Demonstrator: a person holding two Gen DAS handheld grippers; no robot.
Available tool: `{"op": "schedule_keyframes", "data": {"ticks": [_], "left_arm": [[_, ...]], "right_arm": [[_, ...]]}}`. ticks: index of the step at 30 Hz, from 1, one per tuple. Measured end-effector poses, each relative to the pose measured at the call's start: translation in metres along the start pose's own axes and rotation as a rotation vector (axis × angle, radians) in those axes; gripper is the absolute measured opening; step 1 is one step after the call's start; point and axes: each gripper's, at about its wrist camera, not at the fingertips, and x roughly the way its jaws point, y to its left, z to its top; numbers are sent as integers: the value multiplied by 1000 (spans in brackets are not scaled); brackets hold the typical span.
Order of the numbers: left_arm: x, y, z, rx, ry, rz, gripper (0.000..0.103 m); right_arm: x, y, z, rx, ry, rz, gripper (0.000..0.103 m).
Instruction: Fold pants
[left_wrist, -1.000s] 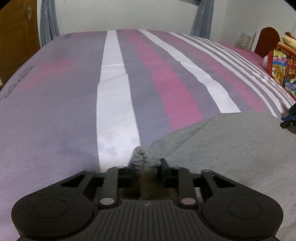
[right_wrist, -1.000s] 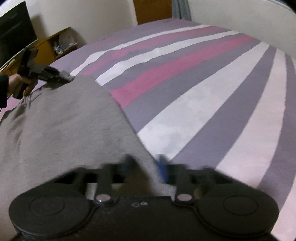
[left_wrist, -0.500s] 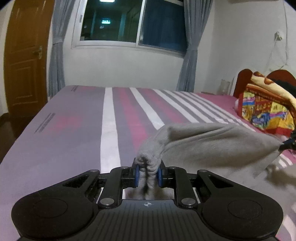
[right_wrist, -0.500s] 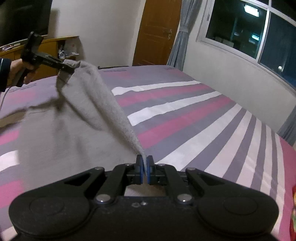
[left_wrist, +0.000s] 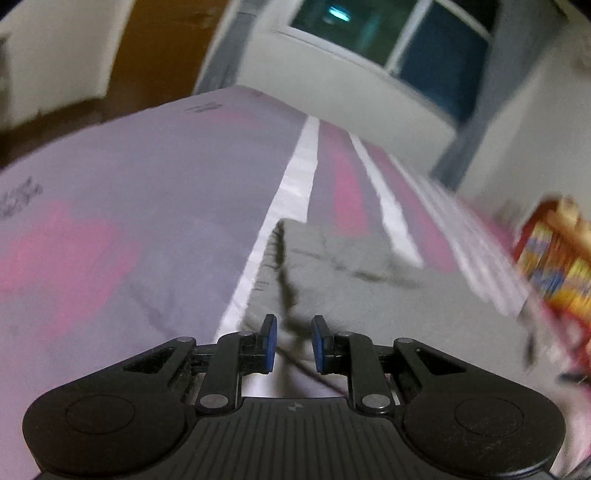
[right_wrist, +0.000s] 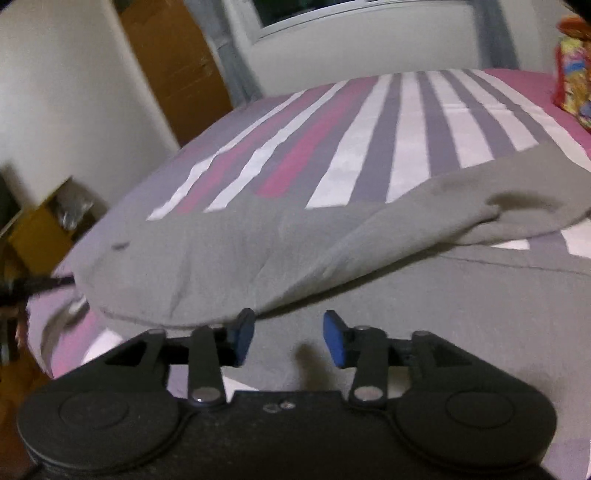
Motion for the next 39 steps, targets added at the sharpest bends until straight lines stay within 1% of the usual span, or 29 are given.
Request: {"op": "schedule_keyframes", "data": {"ticks": [2, 5, 7, 9, 11, 13, 14, 15, 17, 18, 19, 20, 21, 22, 23, 24, 25, 27, 28, 29, 30, 31, 32, 33, 34, 38, 39], "left_arm": [[6, 1, -1, -80, 25, -57, 19], [23, -3, -9, -146, 62, -115, 19], [38, -9, -12, -178, 78, -105, 19], [47, -5, -15, -226, 96, -100, 19], [51, -1, -19, -259, 102, -109, 19], [51, -1, -22, -265, 99, -114, 19], [52, -1, -23, -267, 98, -113, 19], [53, -2, -23, -272, 104, -108, 19], [54, -3, -26, -273, 108, -100, 19], [53, -4, -25, -275, 110, -97, 19], [53, -4, -25, -278, 108, -94, 19], [51, -6, -26, -277, 104, -83, 31], [50, -7, -25, -275, 97, -72, 43], [48, -9, -25, -272, 84, -62, 69], [45, -12, -24, -263, 65, -44, 79], [43, -14, -23, -248, 51, -45, 79], [44, -16, -22, -244, 51, -54, 79], [50, -18, -19, -242, 64, -59, 78], [54, -19, -17, -236, 74, -53, 76], [58, -20, -16, -231, 87, -43, 68], [62, -21, -15, -228, 93, -22, 63], [64, -20, -14, -225, 93, -7, 44], [65, -18, -12, -232, 96, 11, 35], [65, -15, -10, -249, 96, 7, 35], [64, -14, -10, -252, 94, 7, 34], [61, -22, -8, -208, 111, 31, 34], [58, -23, -7, -210, 104, 24, 34]], "right_arm": [[13, -2, 11, 61, -1, 3, 43], [43, -5, 20, 172, 43, -23, 46], [57, -3, 19, 230, 66, -51, 50], [75, -10, 22, 286, 109, -82, 52], [83, -14, 20, 313, 139, -114, 49], [88, -19, 19, 312, 153, -138, 26], [89, -22, 16, 311, 157, -138, 22], [88, -24, 13, 314, 157, -130, 20], [86, -28, 11, 317, 155, -123, 20], [83, -30, 11, 315, 154, -123, 22], [83, -29, 11, 309, 153, -128, 29], [83, -30, 10, 300, 153, -135, 32], [84, -31, 8, 295, 155, -136, 37], [84, -25, 14, 296, 157, -135, 45], [83, -24, 14, 294, 155, -132, 48], [82, -23, 15, 291, 154, -135, 53], [83, -23, 15, 289, 150, -140, 55], [84, -23, 15, 293, 148, -137, 55], [84, -23, 15, 296, 146, -142, 54], [85, -24, 16, 306, 144, -146, 53], [86, -24, 17, 319, 144, -146, 52], [86, -26, 17, 328, 143, -146, 41], [84, -28, 17, 327, 139, -143, 25], [84, -30, 16, 331, 145, -112, 5], [81, -30, 15, 334, 134, -101, 4], [61, -25, 13, 302, 72, -76, 4], [58, -24, 12, 298, 66, -76, 4]]}}
